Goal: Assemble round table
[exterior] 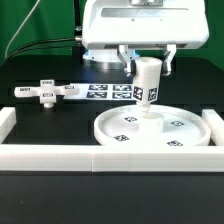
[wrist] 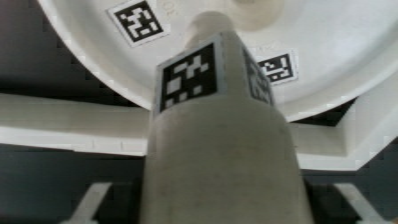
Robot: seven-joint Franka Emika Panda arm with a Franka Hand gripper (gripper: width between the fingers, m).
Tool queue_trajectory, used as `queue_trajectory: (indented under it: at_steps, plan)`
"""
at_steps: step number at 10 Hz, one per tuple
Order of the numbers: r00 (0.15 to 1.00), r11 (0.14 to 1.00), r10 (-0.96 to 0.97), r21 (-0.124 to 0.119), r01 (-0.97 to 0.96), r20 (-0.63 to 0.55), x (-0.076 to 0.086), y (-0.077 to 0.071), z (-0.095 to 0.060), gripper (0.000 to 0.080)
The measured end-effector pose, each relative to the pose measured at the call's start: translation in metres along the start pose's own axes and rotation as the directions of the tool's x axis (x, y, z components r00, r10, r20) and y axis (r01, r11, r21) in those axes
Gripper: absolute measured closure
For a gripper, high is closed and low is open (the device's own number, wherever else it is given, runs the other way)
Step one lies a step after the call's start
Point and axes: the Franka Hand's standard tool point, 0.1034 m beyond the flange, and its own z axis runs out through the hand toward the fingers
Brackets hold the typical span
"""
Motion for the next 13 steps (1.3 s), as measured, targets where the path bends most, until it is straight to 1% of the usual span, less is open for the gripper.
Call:
queue_trajectory:
  at_steps: [1, 3, 6, 7, 8, 13]
  plan:
    - [0.999, 0.999, 0.046, 0.002, -0.046, 0.008, -0.004, -0.001, 0.001, 0.0392]
    - [0.998, 0.998, 0.055, 0.020, -0.056, 0.010, -0.003, -0.016, 0.001, 0.0392]
    - [0.999, 0.999, 0.045, 0.020, -0.046, 0.012, -0.004, -0.016, 0.002, 0.0392]
    - [0.999, 0.999, 0.047, 0.016, -0.047, 0.009, -0.007, -0.014, 0.003, 0.0392]
    - [0.999, 0.999, 0.044, 0.017, -0.044, 0.007, -0.011, -0.016, 0.005, 0.0392]
    - [0.999, 0.999, 0.045, 0.019, -0.045, 0.024, -0.020, -0.017, 0.012, 0.0392]
